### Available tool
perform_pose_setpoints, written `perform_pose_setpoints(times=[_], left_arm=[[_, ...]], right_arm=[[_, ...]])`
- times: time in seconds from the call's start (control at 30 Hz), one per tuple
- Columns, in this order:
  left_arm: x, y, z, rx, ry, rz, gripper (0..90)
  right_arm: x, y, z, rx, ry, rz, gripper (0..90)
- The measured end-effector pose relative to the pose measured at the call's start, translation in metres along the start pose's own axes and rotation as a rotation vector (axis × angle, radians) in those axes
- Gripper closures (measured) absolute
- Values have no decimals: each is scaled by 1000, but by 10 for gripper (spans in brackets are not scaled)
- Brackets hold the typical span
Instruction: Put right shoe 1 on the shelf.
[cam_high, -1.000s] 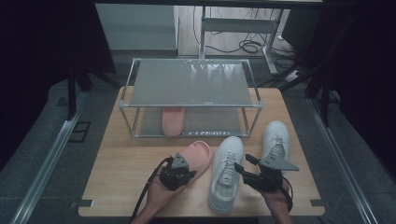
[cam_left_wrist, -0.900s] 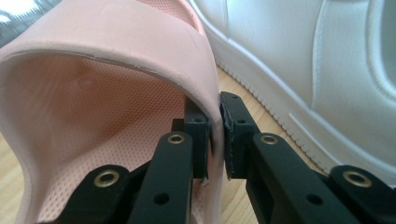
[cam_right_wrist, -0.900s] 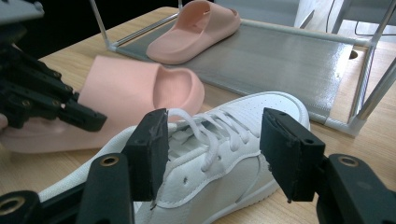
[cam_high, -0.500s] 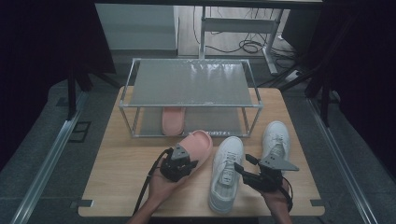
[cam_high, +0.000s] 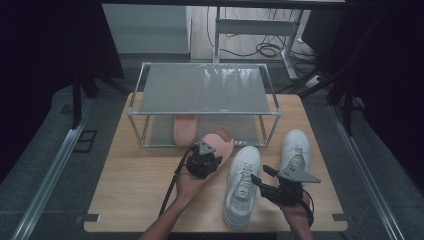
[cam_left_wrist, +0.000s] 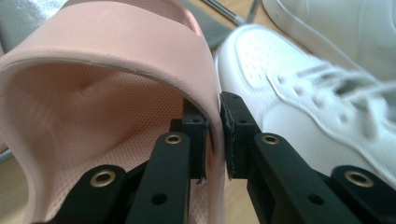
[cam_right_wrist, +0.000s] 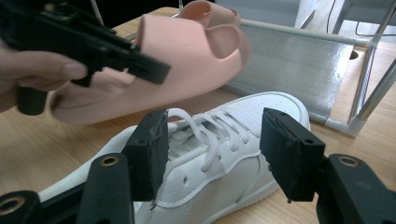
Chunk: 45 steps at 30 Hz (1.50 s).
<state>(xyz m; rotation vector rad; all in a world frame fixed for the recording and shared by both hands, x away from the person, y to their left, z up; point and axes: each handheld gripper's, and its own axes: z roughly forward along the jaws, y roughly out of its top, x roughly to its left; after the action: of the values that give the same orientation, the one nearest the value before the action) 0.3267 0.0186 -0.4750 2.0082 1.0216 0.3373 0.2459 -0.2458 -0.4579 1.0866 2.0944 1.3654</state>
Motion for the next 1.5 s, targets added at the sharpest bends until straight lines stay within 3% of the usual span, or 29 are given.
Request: perform_pose_setpoints(times=[0.13,0.3,0.53,0.67,1.13,1.27,1.3,1.33,1.37,1.43,1.5], left_arm=[[0,10,15,-10,18,-14,809],[6,23,36,-19,78,-28,808],[13,32,56,-24,138,-47,804],[20,35,70,-33,184,-79,804],[39,43,95,-28,263,-112,793],[40,45,100,-31,259,-122,792],[40,47,102,-30,281,-119,792],[41,47,103,-32,279,-140,791],[45,48,103,-26,298,-100,791],[50,49,104,-22,262,-57,788],[51,50,103,-15,265,-47,782]], right_arm=[[0,-1,0,1,0,0,423],[0,0,-1,-1,1,4,423],[-1,-1,0,2,0,6,423],[-1,-1,1,2,1,4,423],[0,-3,3,10,5,4,423],[0,-3,3,10,5,5,422],[1,-3,3,11,4,5,422],[1,-3,3,11,4,4,423],[1,-3,3,11,4,5,423],[1,-3,3,12,4,3,423],[1,-3,4,13,4,3,422]])
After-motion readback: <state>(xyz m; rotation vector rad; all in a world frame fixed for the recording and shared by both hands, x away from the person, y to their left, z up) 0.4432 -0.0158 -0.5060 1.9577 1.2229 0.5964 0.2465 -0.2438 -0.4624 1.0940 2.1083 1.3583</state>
